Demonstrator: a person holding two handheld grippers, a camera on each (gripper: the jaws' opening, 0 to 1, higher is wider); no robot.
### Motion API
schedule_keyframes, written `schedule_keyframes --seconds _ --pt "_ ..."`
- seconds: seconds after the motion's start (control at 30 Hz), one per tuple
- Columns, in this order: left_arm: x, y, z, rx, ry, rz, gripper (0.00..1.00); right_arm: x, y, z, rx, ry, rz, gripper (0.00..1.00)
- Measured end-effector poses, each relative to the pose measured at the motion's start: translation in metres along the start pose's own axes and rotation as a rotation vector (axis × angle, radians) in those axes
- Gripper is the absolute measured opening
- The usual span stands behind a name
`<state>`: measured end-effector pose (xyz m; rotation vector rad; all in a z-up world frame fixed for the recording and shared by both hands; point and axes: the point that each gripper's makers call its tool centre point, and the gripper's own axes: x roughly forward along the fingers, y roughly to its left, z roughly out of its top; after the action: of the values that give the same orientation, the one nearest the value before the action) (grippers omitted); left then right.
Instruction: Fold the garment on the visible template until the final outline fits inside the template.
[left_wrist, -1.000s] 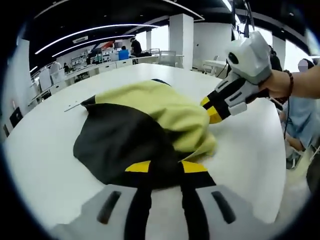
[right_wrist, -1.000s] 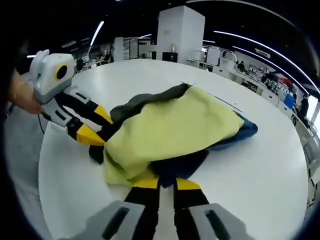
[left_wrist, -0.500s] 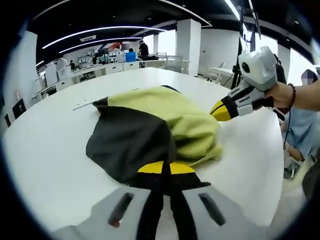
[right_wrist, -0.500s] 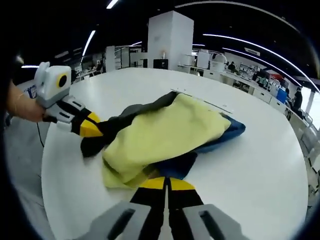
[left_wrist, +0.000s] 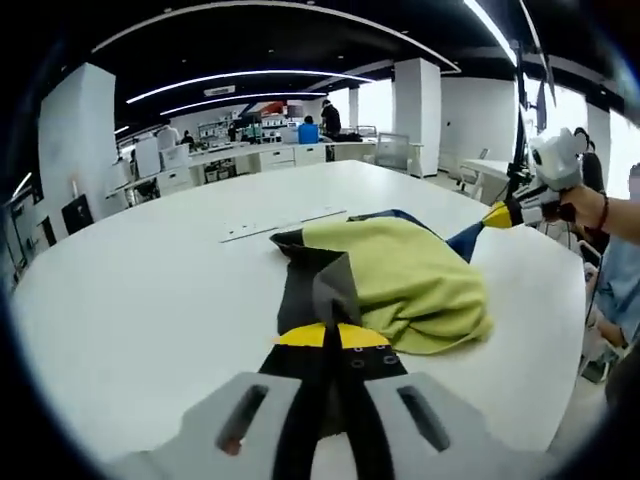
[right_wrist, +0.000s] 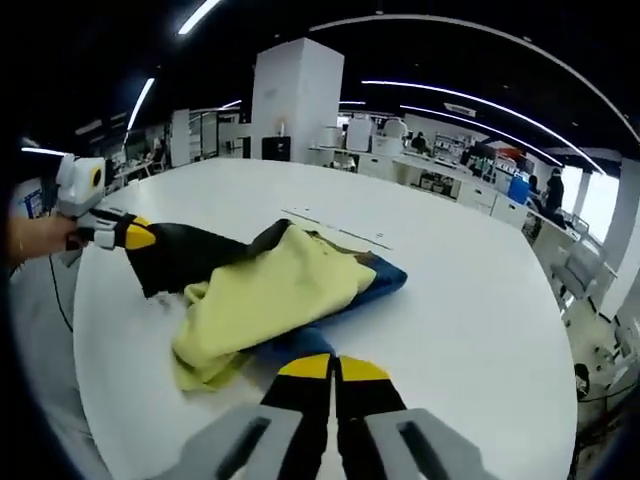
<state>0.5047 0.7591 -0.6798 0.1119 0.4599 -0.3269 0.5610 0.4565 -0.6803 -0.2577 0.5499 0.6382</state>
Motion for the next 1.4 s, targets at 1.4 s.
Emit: schedule_keyframes --seconds 1.4 --pt "0.005 0.153 -0.055 0.051 0.244 0.357 0.31 -0.021 -0.029 -0.01 0.116 0.095 -0.048 0.0"
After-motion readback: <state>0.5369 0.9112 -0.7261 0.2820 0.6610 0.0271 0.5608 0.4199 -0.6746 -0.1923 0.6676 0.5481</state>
